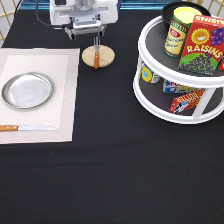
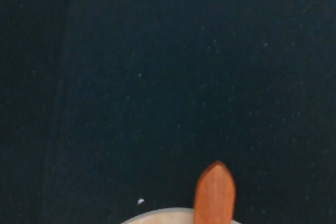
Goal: Arrange plate and fork
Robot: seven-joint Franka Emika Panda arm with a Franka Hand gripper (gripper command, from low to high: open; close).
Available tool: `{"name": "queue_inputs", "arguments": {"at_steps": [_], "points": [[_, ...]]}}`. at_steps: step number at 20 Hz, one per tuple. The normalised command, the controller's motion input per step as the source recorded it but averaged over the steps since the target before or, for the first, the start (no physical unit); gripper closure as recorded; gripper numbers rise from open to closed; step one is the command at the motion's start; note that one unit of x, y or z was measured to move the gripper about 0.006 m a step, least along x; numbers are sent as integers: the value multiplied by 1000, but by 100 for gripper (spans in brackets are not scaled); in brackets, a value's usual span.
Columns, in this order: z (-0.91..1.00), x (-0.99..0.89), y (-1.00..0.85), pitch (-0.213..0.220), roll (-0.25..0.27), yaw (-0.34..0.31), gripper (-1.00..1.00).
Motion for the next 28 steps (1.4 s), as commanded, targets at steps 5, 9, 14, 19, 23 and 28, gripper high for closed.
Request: {"name": "queue_inputs", "arguments": {"at_steps": [5, 9, 14, 19, 23, 28], "points": [[-455, -215, 20, 0, 0, -2, -100], [-486, -289, 131, 0, 0, -8, -100], [-332, -291, 282, -2, -17, 0, -100], [-327, -324, 187, -20, -15, 0, -100], [-308, -254, 71, -27, -2, 0, -100], [-156, -128, 115, -31, -28, 0, -100]]}}
